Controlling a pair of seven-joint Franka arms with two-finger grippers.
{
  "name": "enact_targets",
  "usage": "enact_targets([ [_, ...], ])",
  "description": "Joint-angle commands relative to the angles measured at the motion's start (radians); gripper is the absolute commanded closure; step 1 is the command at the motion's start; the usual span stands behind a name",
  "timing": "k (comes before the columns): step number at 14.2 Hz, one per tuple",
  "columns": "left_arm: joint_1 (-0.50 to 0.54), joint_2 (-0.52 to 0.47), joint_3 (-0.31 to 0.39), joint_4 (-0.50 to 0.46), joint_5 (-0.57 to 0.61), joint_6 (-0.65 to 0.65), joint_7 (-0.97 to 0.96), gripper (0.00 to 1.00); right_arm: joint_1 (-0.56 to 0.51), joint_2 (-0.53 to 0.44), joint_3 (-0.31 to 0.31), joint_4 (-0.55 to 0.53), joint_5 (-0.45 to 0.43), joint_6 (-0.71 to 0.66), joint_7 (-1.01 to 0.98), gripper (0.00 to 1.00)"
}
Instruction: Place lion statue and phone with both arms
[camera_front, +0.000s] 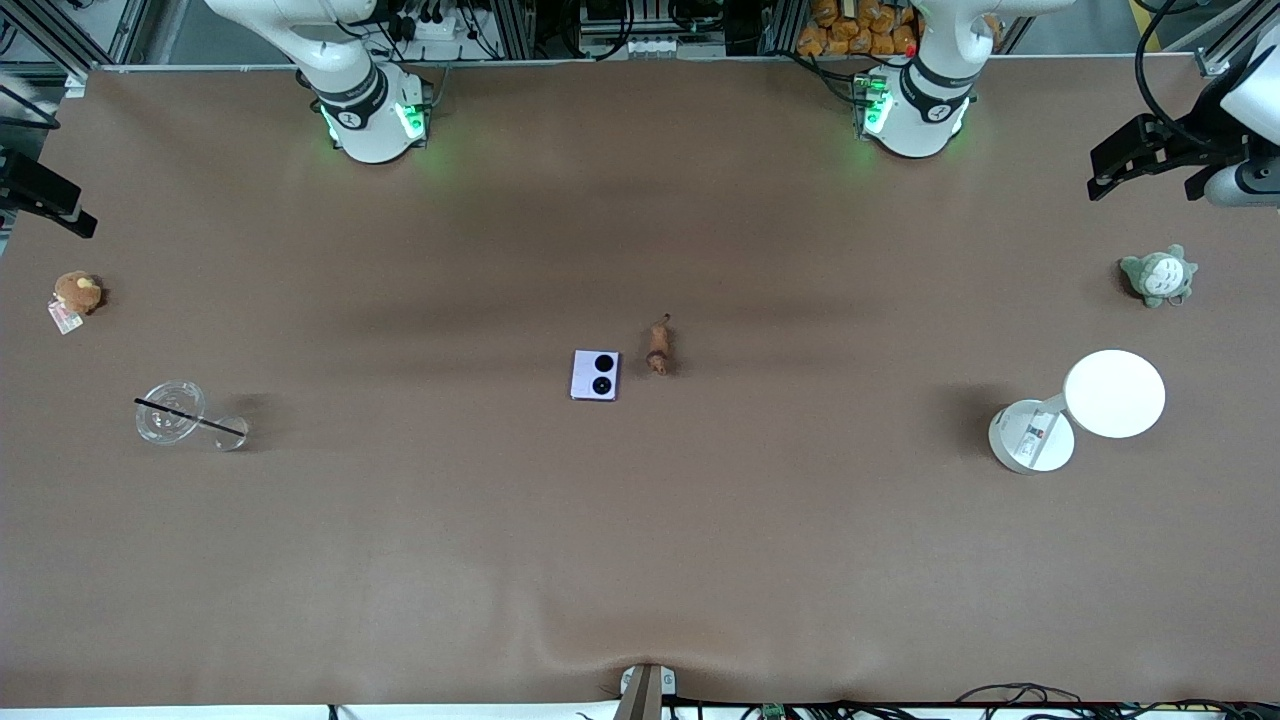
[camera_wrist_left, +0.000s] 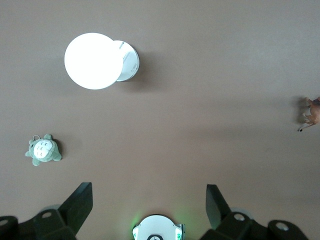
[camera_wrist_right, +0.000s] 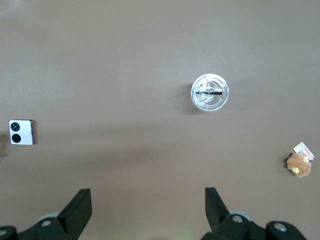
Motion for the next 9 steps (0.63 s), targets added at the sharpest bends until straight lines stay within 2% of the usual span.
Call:
enact_targets([
  [1, 0.005, -0.007, -0.002, 0.006, -0.013, -0.020, 0.024, 0.00, 0.020, 0.006, 0.001, 0.014, 0.010, 0.014, 0.008, 0.00],
  [4, 0.005, 0.004, 0.000, 0.043, -0.003, -0.021, 0.018, 0.00, 0.037, 0.002, 0.003, 0.018, 0.005, 0.002, 0.007, 0.00],
  [9, 0.005, 0.004, -0.006, 0.040, -0.012, -0.039, 0.014, 0.00, 0.034, 0.003, -0.002, 0.021, 0.010, 0.000, 0.008, 0.00],
])
